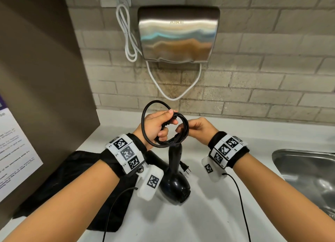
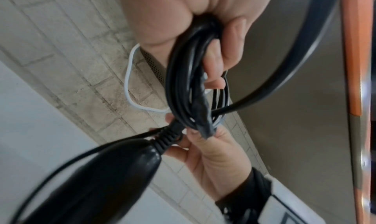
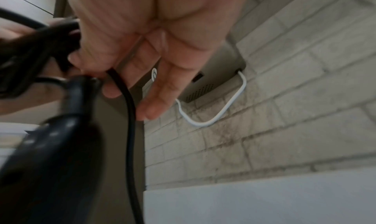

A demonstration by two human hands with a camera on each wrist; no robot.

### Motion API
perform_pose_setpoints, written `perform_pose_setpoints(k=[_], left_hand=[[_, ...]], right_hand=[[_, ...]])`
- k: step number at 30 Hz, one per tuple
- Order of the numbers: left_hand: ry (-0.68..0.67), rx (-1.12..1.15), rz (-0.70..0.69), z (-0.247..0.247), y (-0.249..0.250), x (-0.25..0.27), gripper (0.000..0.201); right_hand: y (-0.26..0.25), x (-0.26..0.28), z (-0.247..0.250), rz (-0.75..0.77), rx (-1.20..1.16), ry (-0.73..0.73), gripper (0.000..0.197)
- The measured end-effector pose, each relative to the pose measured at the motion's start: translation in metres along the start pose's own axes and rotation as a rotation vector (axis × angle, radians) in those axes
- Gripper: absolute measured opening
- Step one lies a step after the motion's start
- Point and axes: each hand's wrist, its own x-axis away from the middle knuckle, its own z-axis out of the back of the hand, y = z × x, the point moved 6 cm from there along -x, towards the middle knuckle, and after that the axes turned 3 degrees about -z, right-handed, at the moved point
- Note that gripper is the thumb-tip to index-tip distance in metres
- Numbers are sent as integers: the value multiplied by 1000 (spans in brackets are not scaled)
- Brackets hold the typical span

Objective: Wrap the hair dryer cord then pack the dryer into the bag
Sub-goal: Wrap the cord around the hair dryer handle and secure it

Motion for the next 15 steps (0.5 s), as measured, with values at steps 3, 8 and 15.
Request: perform_pose_setpoints(k=[3,8,15], left_hand=[[27,-54,-26,0,1,-2,22],[113,25,-9,8,-1,-2,21],[110,131,5,8,-3,1,20]], right_hand=[[0,-9,19,-32,58,139,25],[40,-3,82,-270,-81,642,25],[81,6,72,-493,483,441,20]])
